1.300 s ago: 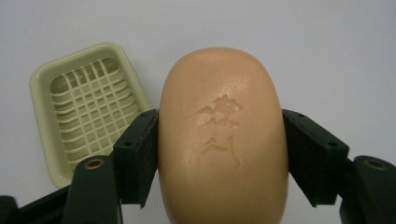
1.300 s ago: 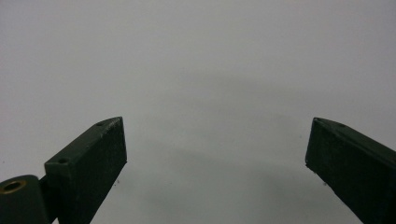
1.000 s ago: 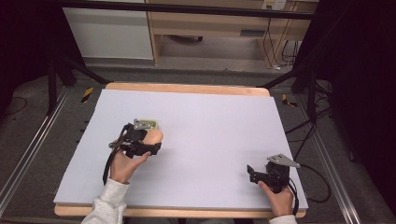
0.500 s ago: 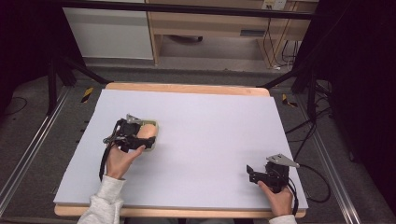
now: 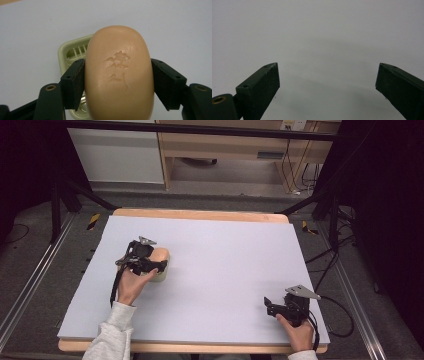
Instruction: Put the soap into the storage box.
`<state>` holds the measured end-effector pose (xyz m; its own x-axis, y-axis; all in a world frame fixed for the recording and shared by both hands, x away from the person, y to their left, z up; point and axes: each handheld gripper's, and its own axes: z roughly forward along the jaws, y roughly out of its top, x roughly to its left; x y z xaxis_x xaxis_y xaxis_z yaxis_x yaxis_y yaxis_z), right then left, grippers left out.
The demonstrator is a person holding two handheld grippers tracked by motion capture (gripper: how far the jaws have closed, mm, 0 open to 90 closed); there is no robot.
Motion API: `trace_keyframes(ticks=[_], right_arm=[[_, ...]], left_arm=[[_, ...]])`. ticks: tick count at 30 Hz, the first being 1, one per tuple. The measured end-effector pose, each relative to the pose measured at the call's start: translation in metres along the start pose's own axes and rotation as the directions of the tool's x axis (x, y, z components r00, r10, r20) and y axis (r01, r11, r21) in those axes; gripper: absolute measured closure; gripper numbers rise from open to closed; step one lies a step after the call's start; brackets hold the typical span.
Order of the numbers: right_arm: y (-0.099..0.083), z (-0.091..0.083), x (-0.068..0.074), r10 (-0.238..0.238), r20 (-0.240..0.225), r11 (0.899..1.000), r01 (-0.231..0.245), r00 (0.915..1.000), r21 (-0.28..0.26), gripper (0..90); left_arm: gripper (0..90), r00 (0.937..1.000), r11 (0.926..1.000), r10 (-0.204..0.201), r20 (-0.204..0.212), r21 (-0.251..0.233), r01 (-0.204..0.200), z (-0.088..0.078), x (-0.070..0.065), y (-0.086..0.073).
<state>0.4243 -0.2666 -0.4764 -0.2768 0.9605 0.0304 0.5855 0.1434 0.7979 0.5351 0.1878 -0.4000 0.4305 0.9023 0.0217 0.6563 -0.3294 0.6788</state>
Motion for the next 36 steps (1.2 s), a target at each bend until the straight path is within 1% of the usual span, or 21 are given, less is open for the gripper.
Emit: trace_keyframes(ticks=[4, 7, 9, 13, 22, 30, 36], right_arm=[[0.000, 0.000, 0.000, 0.003, 0.000, 1.000, -0.003, 1.0000, 0.003, 5.6], [0.000, 0.000, 0.000, 0.002, -0.001, 1.000, -0.002, 1.0000, 0.001, 5.6], [0.000, 0.000, 0.000, 0.004, 0.000, 1.000, -0.004, 1.0000, 0.001, 5.6], [0.000, 0.000, 0.000, 0.005, -0.003, 1.000, -0.005, 1.0000, 0.002, 5.6], [0.000, 0.000, 0.000, 0.010, -0.007, 1.000, -0.010, 0.9999, 0.003, 5.6], [0.000, 0.000, 0.000, 0.011, -0.009, 1.000, -0.011, 0.9999, 0.001, 5.6], [0.000, 0.000, 0.000, 0.009, -0.007, 1.000, -0.009, 0.9999, 0.000, 5.6]], left_arm=[[31.8, 0.9999, 0.9999, -0.015, -0.006, -0.008, 0.015, 0.005, 0.003, 0.003], [31.8, 0.9997, 0.9998, -0.021, -0.013, -0.003, 0.021, 0.008, 0.005, 0.004], [31.8, 0.9995, 0.9996, -0.028, -0.015, -0.002, 0.028, 0.009, 0.008, 0.004], [31.8, 0.9989, 0.9995, -0.033, -0.032, -0.002, 0.033, 0.012, 0.012, 0.004], [31.8, 0.9978, 0.9985, -0.053, -0.040, 0.006, 0.053, 0.022, 0.019, 0.002], [31.8, 0.9972, 0.9977, -0.061, -0.044, 0.027, 0.062, 0.030, 0.022, -0.002], [31.8, 0.9974, 0.9978, -0.057, -0.043, 0.033, 0.058, 0.033, 0.021, -0.003]])
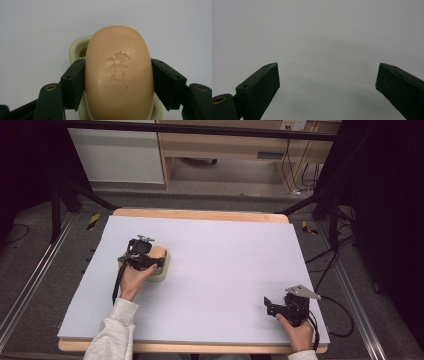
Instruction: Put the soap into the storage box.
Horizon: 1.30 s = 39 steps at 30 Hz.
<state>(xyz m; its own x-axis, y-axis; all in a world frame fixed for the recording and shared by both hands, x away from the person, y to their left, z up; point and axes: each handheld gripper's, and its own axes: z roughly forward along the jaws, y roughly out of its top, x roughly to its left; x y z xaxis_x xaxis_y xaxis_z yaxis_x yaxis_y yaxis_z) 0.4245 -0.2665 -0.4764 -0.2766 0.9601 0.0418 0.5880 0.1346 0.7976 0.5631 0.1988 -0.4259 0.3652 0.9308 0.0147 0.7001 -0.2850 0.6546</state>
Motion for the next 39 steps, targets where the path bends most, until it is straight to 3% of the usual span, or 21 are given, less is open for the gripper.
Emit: trace_keyframes(ticks=[23, 39], right_arm=[[0.000, 0.000, 0.000, -0.002, 0.000, 1.000, 0.002, 1.0000, 0.002, 5.5], [0.000, 0.000, 0.000, -0.002, 0.001, 1.000, 0.002, 1.0000, 0.005, 5.5]], left_arm=[[31.8, 0.9999, 0.9988, 0.001, -0.011, 0.048, 0.000, 0.014, 0.001, -0.006], [31.7, 0.9999, 0.9994, -0.004, -0.013, 0.035, 0.004, 0.017, 0.001, -0.007]])
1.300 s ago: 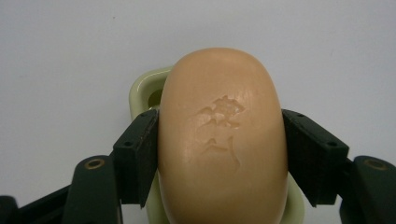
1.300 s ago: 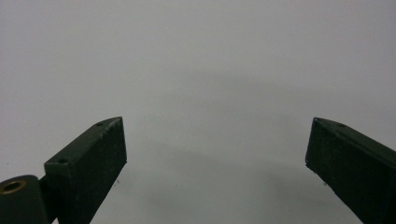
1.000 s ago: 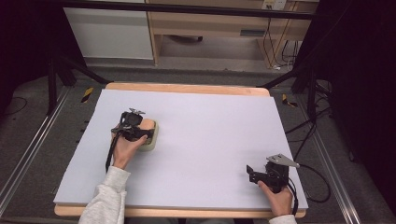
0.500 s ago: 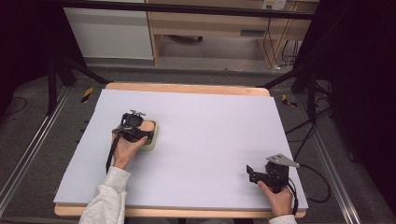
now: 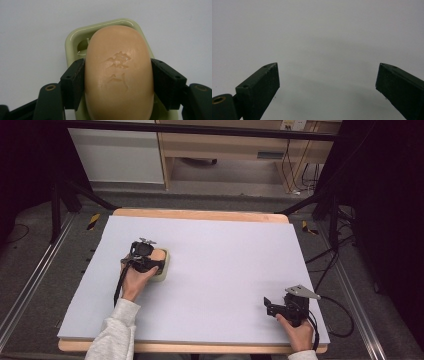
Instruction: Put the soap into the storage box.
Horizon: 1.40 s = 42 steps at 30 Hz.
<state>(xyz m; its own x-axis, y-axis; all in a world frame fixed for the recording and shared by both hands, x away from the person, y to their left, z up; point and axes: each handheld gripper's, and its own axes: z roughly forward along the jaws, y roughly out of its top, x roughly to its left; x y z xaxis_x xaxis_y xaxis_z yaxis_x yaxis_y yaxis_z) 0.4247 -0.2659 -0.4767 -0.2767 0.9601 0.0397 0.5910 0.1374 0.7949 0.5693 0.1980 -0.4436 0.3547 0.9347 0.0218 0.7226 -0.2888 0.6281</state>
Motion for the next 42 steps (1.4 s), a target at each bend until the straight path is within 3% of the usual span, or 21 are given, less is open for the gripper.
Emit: trace_keyframes(ticks=[13, 16, 20, 30, 34, 42], right_arm=[[0.000, 0.000, 0.000, -0.012, -0.001, 1.000, 0.012, 0.9999, 0.001, 5.4], [0.000, 0.000, 0.000, -0.011, 0.001, 1.000, 0.011, 0.9999, 0.002, 5.4], [0.000, 0.000, 0.000, -0.013, 0.004, 1.000, 0.013, 0.9999, 0.002, 5.4], [-0.001, -0.002, -0.001, -0.009, 0.005, 1.000, 0.009, 1.0000, -0.001, 5.4], [-0.001, -0.003, -0.001, -0.003, 0.002, 1.000, 0.003, 1.0000, 0.001, 5.4], [-0.001, -0.004, -0.003, -0.001, 0.009, 1.000, 0.001, 1.0000, -0.002, 5.4]], left_arm=[[31.0, 0.9999, 0.9999, 0.009, 0.007, 0.005, -0.009, -0.003, -0.001, -0.003], [25.5, 0.9999, 1.0000, -0.002, 0.016, -0.008, 0.002, -0.006, 0.000, -0.003], [24.9, 0.9998, 0.9998, 0.005, 0.019, -0.020, -0.005, -0.011, 0.000, -0.003], [24.4, 0.9988, 0.9931, 0.017, 0.046, -0.117, -0.012, -0.041, 0.000, -0.008], [25.2, 0.9982, 0.9871, 0.034, 0.050, -0.158, -0.026, -0.054, 0.000, -0.017], [27.1, 0.9986, 0.9754, 0.003, 0.054, -0.220, 0.009, -0.068, 0.006, -0.041]])
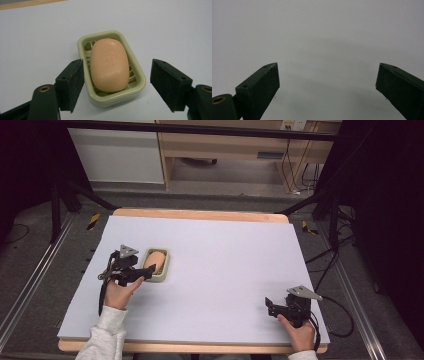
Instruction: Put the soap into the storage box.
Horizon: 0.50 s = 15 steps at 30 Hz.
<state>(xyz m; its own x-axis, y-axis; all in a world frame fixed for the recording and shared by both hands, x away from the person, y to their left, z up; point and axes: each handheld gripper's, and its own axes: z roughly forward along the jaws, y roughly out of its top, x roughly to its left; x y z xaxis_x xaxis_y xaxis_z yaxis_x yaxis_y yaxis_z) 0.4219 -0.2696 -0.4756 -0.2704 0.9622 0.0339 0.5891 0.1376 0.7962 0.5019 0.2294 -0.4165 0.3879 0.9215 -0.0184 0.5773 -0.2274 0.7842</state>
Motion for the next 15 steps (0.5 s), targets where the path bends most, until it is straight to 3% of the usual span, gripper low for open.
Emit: trace_keyframes(ticks=[7, 15], right_arm=[[-0.001, -0.002, -0.003, 0.005, 0.001, 1.000, -0.005, 1.0000, -0.007, 5.4], [-0.001, -0.005, -0.005, 0.015, 0.004, 1.000, -0.015, 0.9999, -0.011, 5.4]], left_arm=[[27.3, 1.0000, 0.9995, 0.002, -0.005, -0.032, -0.002, -0.009, 0.002, -0.016], [27.2, 0.9999, 0.9996, -0.010, -0.012, -0.027, 0.009, -0.020, 0.006, -0.042]])
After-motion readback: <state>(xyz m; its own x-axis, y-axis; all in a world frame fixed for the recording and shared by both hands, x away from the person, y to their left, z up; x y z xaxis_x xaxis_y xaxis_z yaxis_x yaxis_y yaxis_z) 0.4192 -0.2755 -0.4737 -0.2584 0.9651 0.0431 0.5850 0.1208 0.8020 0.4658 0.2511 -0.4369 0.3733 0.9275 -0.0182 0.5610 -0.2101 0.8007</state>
